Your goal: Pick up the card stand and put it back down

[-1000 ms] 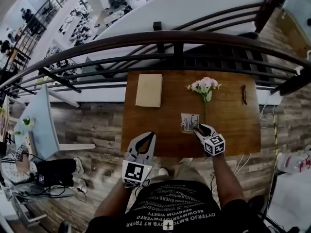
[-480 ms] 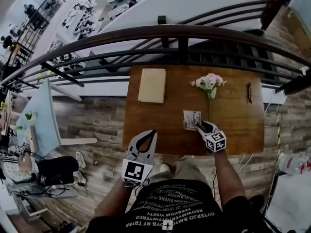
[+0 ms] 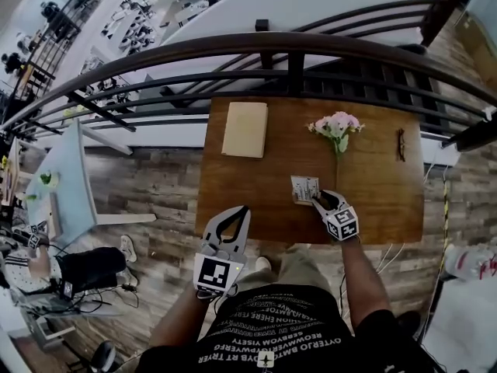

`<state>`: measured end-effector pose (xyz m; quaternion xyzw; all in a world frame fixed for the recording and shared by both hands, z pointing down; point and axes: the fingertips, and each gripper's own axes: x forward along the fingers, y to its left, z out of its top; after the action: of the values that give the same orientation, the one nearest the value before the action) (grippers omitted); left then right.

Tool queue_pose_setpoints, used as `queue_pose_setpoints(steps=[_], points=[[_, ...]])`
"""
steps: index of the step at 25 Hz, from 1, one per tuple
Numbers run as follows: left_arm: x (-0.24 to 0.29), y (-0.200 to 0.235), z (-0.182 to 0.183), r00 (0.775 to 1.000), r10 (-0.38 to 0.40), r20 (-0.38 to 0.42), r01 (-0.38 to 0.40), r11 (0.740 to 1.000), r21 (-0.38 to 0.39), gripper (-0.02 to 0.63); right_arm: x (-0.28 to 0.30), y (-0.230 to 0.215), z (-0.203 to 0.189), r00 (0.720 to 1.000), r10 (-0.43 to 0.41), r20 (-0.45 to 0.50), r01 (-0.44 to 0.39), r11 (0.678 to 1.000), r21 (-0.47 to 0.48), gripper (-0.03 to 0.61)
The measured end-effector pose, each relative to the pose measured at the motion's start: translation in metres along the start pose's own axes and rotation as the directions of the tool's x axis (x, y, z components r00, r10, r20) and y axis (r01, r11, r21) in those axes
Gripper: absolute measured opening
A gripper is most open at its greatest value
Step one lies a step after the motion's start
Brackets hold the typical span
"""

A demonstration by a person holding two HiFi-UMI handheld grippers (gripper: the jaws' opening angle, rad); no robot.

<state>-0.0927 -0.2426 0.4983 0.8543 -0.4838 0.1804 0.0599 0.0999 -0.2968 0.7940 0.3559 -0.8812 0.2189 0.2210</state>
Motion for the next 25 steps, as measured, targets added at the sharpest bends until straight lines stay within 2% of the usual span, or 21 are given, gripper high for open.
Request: queue_pose_setpoints(steps=[12,17,19,22,25], points=[[-0.016,-0.007,-0.012,1.0,0.007,-0.025,-0.007,1.0,0.01,0.023,0.004,0.004,-0.03,0.997,-0.015,-0.081,0.004,0.991,-0.131,0.172],[-0.021,-0.005,-0.013,1.0,0.008,-0.025,-0.008,1.0,0.016,0.023,0.007,0.002,-0.034,0.993,-0.045,-0.113,0.028,0.989,-0.144,0.185],[-0.023,-0.006,-0.012,1.0,0.009,-0.017,-0.009,1.0,0.015,0.023,0.004,0.002,-0.036,0.991,-0.048,-0.128,0.029,0.989,-0.144,0.22],[-0.028,-0.008,-0.007,1.0,0.009,0.001,-0.009,1.0,0.013,0.024,-0.009,0.005,-0.034,0.992,-0.061,-0.112,0.046,0.991,-0.127,0.261],[-0.033,-0.012,-0.003,1.0,0.005,0.02,-0.005,1.0,0.015,0.023,-0.031,0.004,-0.025,0.993,-0.095,-0.072,0.087,0.99,-0.112,0.27]])
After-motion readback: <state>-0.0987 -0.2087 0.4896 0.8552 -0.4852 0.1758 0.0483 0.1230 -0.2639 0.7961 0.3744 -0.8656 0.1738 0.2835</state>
